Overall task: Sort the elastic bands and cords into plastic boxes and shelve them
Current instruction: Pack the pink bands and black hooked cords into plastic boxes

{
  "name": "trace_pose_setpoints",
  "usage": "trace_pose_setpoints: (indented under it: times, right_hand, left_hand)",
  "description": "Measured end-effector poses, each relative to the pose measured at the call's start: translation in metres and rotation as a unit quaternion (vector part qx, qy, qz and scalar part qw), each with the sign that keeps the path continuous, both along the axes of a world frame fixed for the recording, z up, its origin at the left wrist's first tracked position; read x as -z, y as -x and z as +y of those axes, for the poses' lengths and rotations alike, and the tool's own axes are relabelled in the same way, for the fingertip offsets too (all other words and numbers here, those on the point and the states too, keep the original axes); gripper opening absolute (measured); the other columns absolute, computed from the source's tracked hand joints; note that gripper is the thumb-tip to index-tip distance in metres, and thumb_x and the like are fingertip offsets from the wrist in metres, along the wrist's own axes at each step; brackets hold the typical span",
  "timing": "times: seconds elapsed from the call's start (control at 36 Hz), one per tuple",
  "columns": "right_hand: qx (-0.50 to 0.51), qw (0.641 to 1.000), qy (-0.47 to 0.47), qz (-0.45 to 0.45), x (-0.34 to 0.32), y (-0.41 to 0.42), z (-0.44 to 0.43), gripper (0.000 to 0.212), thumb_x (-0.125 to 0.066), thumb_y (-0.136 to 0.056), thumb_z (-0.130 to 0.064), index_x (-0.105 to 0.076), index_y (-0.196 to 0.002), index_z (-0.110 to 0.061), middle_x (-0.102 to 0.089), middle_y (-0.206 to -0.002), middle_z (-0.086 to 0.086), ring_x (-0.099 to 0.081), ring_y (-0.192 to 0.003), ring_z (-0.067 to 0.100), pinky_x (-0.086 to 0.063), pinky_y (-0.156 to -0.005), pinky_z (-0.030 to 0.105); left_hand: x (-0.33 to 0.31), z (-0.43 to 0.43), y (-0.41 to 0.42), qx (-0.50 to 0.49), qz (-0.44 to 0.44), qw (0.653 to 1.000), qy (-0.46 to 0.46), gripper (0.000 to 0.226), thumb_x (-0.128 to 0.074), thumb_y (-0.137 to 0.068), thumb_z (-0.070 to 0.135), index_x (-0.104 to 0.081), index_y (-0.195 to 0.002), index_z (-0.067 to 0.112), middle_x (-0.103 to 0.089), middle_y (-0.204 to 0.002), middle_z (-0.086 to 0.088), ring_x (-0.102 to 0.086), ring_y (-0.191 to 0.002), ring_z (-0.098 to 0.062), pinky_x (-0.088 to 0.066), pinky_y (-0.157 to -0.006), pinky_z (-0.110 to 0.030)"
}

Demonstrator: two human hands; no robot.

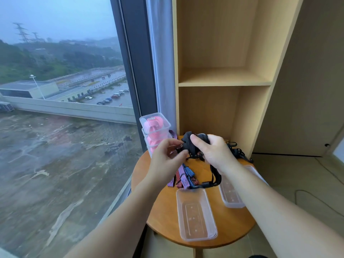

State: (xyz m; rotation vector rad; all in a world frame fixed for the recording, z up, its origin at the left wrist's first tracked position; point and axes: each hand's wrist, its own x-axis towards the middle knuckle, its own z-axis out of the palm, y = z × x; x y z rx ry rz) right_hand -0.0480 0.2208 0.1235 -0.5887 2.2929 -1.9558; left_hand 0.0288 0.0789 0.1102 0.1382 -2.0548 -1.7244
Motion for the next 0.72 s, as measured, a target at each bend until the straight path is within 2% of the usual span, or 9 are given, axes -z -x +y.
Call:
trace_pose_setpoints:
  times: [0.06, 0.11, 0.17, 0.31, 0.42, 0.53, 0.61, 0.67, 0.72]
  right_hand:
    - [-0.003, 1.0, 0.005, 0.017, -0.001, 0.003, 0.004, 0.049, -0.067, -0.089, -0.04, -0.059, -0.083, 0.008, -0.045, -0.057, -0.007, -0.038, -0.051, 0.007, -0.033, -0.049, 0.017]
    - [-0.012, 0.999, 0.006, 0.035, -0.001, 0.005, 0.007, 0.049, -0.066, -0.09, -0.039, -0.059, -0.088, 0.009, -0.046, -0.058, -0.006, -0.038, -0.051, 0.006, -0.033, -0.049, 0.016]
    - [-0.028, 0.999, 0.005, 0.044, 0.0, 0.005, 0.009, 0.046, -0.066, -0.091, -0.038, -0.061, -0.089, 0.008, -0.047, -0.055, -0.01, -0.039, -0.049, 0.003, -0.034, -0.048, 0.013]
    - [-0.061, 0.997, 0.006, 0.056, 0.0, 0.004, 0.011, 0.028, -0.065, -0.092, -0.033, -0.067, -0.09, -0.005, -0.056, -0.057, -0.018, -0.049, -0.054, -0.004, -0.039, -0.055, 0.009]
    - [-0.077, 0.996, -0.003, 0.046, -0.002, 0.002, 0.008, 0.017, -0.063, -0.094, -0.032, -0.065, -0.095, -0.015, -0.058, -0.055, -0.021, -0.052, -0.051, -0.005, -0.04, -0.051, 0.008]
    - [-0.073, 0.997, -0.022, -0.02, 0.0, -0.002, 0.003, 0.024, -0.06, -0.094, -0.042, -0.06, -0.095, -0.018, -0.057, -0.056, -0.007, -0.048, -0.043, 0.013, -0.042, -0.04, 0.026]
    - [-0.083, 0.995, -0.01, -0.059, 0.001, -0.004, -0.002, 0.024, -0.058, -0.097, -0.034, -0.06, -0.099, -0.01, -0.058, -0.068, 0.007, -0.048, -0.044, 0.013, -0.043, -0.042, 0.026]
    - [-0.094, 0.992, 0.01, -0.086, 0.003, -0.005, -0.003, 0.024, -0.057, -0.098, -0.026, -0.06, -0.098, -0.002, -0.058, -0.069, 0.008, -0.047, -0.046, 0.013, -0.043, -0.045, 0.026]
    - [-0.12, 0.985, 0.025, -0.122, 0.003, -0.007, -0.004, 0.022, -0.059, -0.097, -0.02, -0.061, -0.099, 0.002, -0.059, -0.072, 0.009, -0.049, -0.05, 0.015, -0.044, -0.049, 0.027]
  left_hand:
    - [-0.007, -0.002, 0.0, 0.032, -0.063, 0.992, -0.102, 0.007, -0.068, -0.091, 0.016, -0.064, -0.095, 0.011, -0.069, -0.084, -0.01, -0.068, -0.075, -0.017, -0.057, -0.072, -0.031]
    - [-0.011, -0.004, 0.0, 0.086, -0.115, 0.979, -0.147, 0.016, -0.065, -0.093, 0.021, -0.063, -0.095, 0.005, -0.067, -0.073, -0.009, -0.067, -0.064, -0.016, -0.056, -0.064, -0.026]
    - [-0.015, -0.005, 0.001, 0.119, -0.148, 0.965, -0.178, 0.021, -0.063, -0.094, 0.022, -0.062, -0.099, 0.002, -0.069, -0.076, -0.012, -0.069, -0.062, -0.019, -0.056, -0.059, -0.024]
    - [-0.018, -0.008, 0.004, 0.146, -0.178, 0.92, -0.317, 0.026, -0.055, -0.097, 0.013, -0.055, -0.116, -0.004, -0.068, -0.086, -0.021, -0.07, -0.062, -0.019, -0.057, -0.056, -0.022]
    - [-0.016, -0.011, 0.004, 0.164, -0.166, 0.893, -0.384, 0.013, -0.057, -0.093, 0.001, -0.057, -0.105, -0.003, -0.069, -0.076, -0.016, -0.07, -0.061, -0.017, -0.057, -0.054, -0.02]
    - [-0.012, -0.007, 0.007, 0.115, -0.09, 0.934, -0.325, 0.009, -0.06, -0.089, -0.007, -0.055, -0.087, 0.0, -0.064, -0.079, -0.017, -0.07, -0.063, -0.019, -0.058, -0.06, -0.023]
    - [-0.003, -0.007, 0.01, 0.01, -0.042, 0.99, -0.137, 0.01, -0.066, -0.087, -0.005, -0.056, -0.088, -0.005, -0.068, -0.077, -0.014, -0.071, -0.067, -0.022, -0.061, -0.069, -0.036]
    - [0.001, -0.007, 0.011, -0.041, -0.027, 0.999, -0.018, 0.011, -0.07, -0.084, 0.001, -0.06, -0.083, 0.004, -0.07, -0.075, -0.014, -0.071, -0.072, -0.032, -0.059, -0.076, -0.05]
    - [0.005, -0.008, 0.011, -0.07, 0.014, 0.995, 0.069, 0.01, -0.07, -0.08, 0.003, -0.061, -0.08, 0.007, -0.068, -0.078, -0.016, -0.065, -0.075, -0.035, -0.057, -0.075, -0.054]
